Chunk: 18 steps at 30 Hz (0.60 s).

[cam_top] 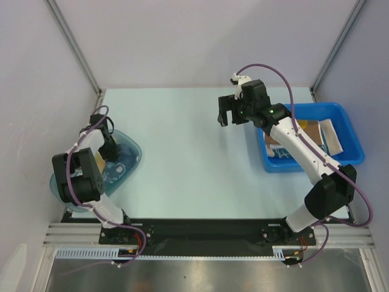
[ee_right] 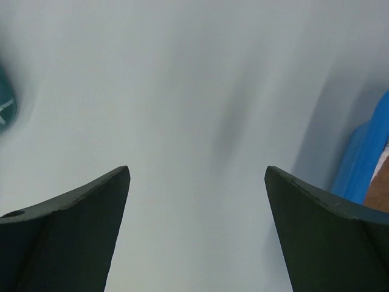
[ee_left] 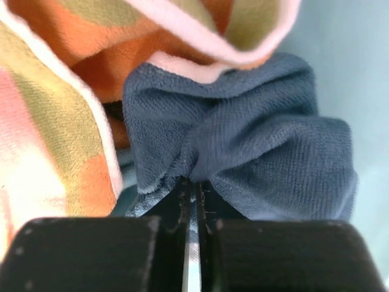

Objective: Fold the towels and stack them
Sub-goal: Grab crumpled towel

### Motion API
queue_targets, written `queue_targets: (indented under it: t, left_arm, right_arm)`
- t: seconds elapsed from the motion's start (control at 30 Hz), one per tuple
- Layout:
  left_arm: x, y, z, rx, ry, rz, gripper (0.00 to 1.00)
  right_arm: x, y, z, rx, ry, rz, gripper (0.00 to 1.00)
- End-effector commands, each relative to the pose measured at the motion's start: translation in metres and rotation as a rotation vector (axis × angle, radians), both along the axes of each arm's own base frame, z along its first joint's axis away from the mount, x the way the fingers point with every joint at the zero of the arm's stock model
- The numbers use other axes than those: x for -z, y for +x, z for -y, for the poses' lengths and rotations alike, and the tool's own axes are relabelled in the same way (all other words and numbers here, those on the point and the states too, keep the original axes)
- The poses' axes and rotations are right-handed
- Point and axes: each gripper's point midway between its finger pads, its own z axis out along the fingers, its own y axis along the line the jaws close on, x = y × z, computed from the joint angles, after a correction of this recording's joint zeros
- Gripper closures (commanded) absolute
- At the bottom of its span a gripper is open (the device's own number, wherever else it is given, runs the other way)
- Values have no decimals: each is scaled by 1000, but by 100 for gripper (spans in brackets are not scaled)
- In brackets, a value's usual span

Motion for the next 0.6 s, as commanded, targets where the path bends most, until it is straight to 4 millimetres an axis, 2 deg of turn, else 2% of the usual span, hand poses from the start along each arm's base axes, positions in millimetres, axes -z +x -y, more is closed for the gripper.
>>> queue_targets:
  t: [0.0, 0.07, 0.13, 0.17, 0.23, 0.3, 0.33, 0.4, 0.43, 0.47, 0.5, 0.57]
  left_arm:
    - [-38, 18, -9, -1, 26, 76, 97]
    - [-67, 21, -8, -2, 37, 128, 96]
    - [-116, 32, -11, -1, 66, 250, 93]
    - [-130, 31, -8, 6, 61, 266, 94]
    - [-176, 36, -4, 19, 63, 378, 94]
    - [-205, 40, 12, 63, 2, 470, 95]
    - [-231, 40, 20, 87, -14, 546, 96]
    - [-258, 41, 38, 149, -74, 631, 98]
    - [-282, 43, 47, 186, -93, 695, 99]
    - [-297, 43, 55, 221, -113, 738, 100]
    - [-311, 42, 74, 291, -182, 777, 100]
    - [-344, 41, 99, 383, -240, 882, 100]
  right_arm:
    - [-21, 8, 17, 47, -32, 78, 0]
    - [-28, 7, 23, 59, -30, 89, 0]
    - [-37, 3, 25, 60, -17, 105, 0]
    - [-39, 2, 25, 61, -11, 106, 0]
    - [-47, -3, 25, 57, 10, 112, 0]
    - [-52, -7, 26, 67, 28, 111, 0]
    - [-55, -8, 26, 66, 32, 113, 0]
    - [-57, -12, 26, 63, 35, 106, 0]
    - [-62, -14, 27, 63, 40, 114, 0]
    - [-63, -16, 28, 65, 37, 108, 0]
    - [-64, -19, 29, 64, 39, 109, 0]
    - [-68, -24, 33, 82, 52, 116, 0]
